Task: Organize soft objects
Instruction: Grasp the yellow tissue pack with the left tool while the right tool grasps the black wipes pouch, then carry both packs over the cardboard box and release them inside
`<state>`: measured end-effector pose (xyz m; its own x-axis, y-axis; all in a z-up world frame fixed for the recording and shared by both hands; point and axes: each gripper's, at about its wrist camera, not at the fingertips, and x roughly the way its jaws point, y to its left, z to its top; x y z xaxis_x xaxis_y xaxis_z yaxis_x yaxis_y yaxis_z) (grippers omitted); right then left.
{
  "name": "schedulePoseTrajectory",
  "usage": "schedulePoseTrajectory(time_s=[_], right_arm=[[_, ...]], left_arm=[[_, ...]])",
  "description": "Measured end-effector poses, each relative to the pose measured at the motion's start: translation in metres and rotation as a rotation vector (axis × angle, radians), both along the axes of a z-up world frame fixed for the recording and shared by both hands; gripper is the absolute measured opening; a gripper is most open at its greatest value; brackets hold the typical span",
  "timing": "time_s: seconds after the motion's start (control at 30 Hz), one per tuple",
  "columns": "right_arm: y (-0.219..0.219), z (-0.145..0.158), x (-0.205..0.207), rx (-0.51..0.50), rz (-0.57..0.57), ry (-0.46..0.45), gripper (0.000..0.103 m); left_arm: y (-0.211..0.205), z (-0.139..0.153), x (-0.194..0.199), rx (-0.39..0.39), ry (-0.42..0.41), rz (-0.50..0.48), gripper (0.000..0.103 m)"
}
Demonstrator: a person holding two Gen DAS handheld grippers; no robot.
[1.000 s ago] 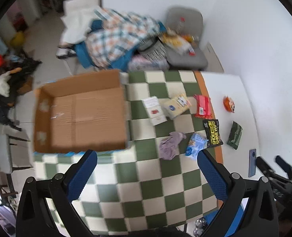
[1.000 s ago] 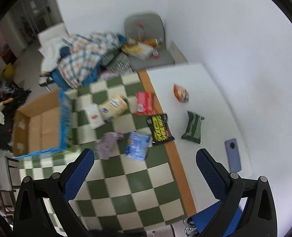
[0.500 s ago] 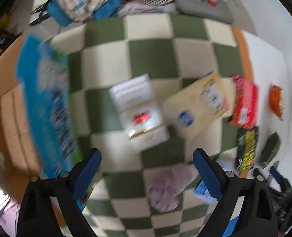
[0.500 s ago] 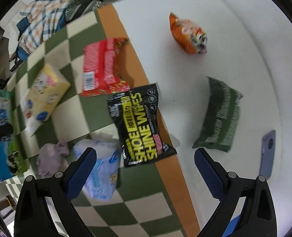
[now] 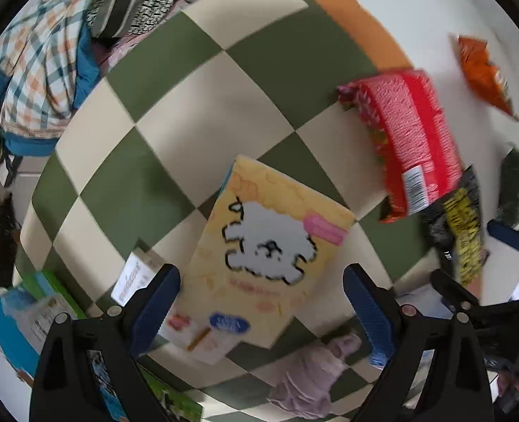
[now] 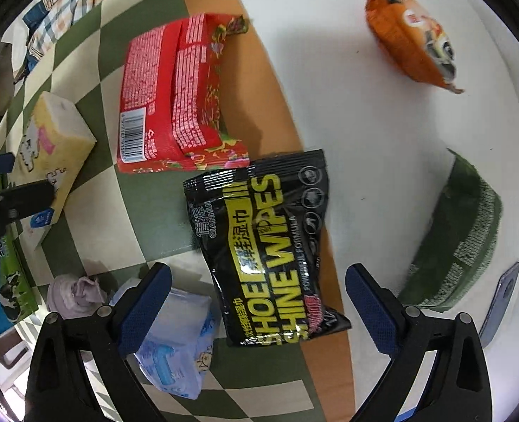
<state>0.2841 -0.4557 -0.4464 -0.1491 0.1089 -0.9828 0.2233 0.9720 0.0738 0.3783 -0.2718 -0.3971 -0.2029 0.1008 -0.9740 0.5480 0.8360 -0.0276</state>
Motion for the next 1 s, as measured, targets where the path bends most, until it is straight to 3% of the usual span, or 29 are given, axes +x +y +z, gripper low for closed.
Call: schedulePoseTrajectory(time_s=[0.13, 0.23, 0.37, 0.43, 0.6, 0.77, 0.9, 1.0], right_arm=[[0.004, -0.016, 0.001, 0.012, -0.012, 0.014, 0.098], [0.008, -0.028, -0.002, 0.017, -0.024, 0.043, 0.088], [0.004, -0.035, -0.010, 0.002, -0.037, 0.042, 0.079], [0.002, -0.037, -0.012, -0.020, -0.051, 0.041, 0.068], [-0.005, -0.041, -0.015, -0.012, -0.102, 0.028, 0.059], [-0.008, -0.038, -0.025, 0.023, -0.135, 0.013, 0.055], [0.000, -0.008, -0.032, 0.052, -0.118, -0.055, 0.054], [0.020, 0.025, -0.041, 0.092, -0.093, -0.109, 0.054]], left_arm=[[-0.001, -0.012, -0.002, 0.011, 0.027, -0.008, 0.094], [-0.001, -0.018, 0.002, 0.015, 0.013, 0.003, 0.068], [-0.001, -0.019, -0.002, 0.018, -0.005, -0.010, 0.066], [-0.003, -0.018, -0.007, 0.028, -0.023, -0.028, 0.066], [-0.006, -0.007, -0.018, 0.032, -0.056, 0.011, 0.066], [0.003, 0.035, -0.024, -0.030, -0.105, 0.090, 0.065], [0.024, 0.083, -0.035, -0.050, -0.173, 0.200, 0.066], [0.051, 0.125, -0.058, -0.130, -0.198, 0.303, 0.065]])
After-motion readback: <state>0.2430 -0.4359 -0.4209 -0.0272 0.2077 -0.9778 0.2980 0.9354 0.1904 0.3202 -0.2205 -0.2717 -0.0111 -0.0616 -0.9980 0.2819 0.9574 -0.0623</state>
